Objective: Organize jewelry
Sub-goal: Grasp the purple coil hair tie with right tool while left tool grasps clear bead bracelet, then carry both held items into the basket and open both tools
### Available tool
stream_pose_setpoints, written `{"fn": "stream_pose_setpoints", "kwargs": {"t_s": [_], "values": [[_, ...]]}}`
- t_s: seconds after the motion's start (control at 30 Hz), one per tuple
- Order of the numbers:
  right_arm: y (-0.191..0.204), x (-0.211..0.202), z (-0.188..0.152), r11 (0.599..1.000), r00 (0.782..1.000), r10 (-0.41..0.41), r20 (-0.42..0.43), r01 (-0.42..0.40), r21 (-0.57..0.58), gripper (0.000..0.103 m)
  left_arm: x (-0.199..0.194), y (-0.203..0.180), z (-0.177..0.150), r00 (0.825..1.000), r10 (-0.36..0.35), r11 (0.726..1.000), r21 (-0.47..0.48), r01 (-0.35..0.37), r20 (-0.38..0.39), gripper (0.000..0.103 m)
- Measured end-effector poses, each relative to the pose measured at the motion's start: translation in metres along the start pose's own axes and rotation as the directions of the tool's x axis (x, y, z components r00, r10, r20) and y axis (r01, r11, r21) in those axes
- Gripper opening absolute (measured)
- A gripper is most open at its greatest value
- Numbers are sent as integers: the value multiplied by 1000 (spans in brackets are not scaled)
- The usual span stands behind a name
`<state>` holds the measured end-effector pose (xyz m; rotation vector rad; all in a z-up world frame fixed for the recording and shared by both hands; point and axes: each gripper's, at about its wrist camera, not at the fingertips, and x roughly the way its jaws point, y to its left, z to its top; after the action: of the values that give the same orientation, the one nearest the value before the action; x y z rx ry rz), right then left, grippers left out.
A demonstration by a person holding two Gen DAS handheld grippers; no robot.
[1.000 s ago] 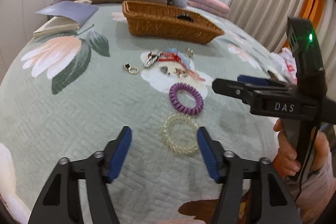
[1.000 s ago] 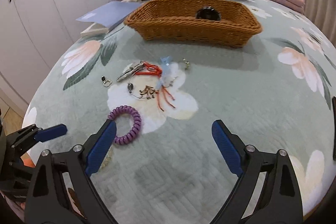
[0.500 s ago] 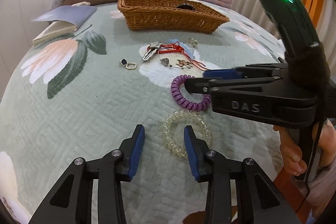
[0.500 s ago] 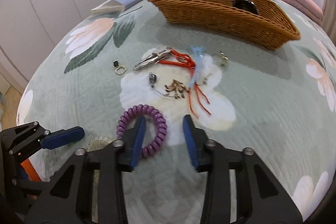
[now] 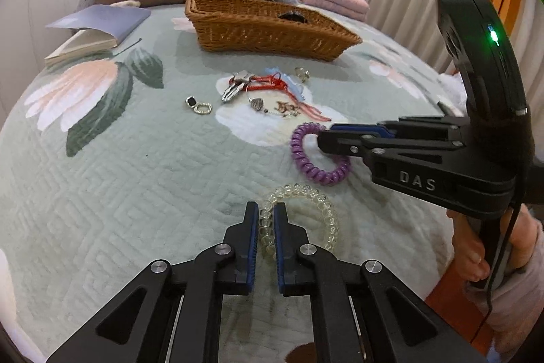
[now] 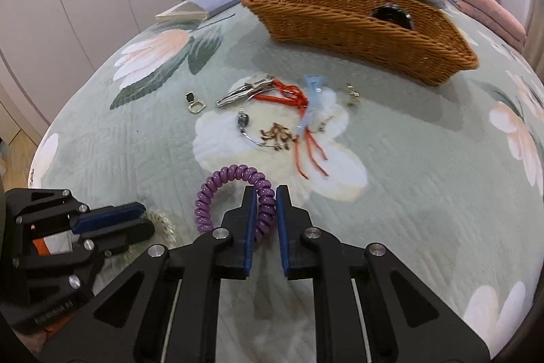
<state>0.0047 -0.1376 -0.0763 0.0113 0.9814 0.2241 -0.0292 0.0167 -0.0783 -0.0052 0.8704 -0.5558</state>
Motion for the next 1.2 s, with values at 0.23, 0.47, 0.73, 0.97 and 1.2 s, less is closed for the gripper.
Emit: {"fn": "stream_pose_setpoints", "kwargs": {"t_s": [0.23, 0.47, 0.73, 0.97, 1.2], "values": [[-25, -37, 3, 999, 998, -18, 64, 15, 47, 11, -20, 1, 17, 998, -18, 1000, -10, 19, 62, 9], [-66, -73, 48, 993, 982, -85, 169, 70, 90, 11, -32, -3, 78, 990, 14, 998, 62, -23, 140, 9], [-147, -66, 126, 963, 955, -165, 246, 103, 248, 11, 1, 7, 193, 975, -9, 999, 38, 0, 221, 9], [-194, -11, 163, 933, 959, -206, 192, 133, 335, 11, 84, 17, 245, 987, 32, 999, 11, -34, 160, 9], [-200, 29, 161, 928, 954, -251, 166, 189, 320, 11, 131, 25, 246, 992, 63, 998, -1, -64, 106, 9]]}}
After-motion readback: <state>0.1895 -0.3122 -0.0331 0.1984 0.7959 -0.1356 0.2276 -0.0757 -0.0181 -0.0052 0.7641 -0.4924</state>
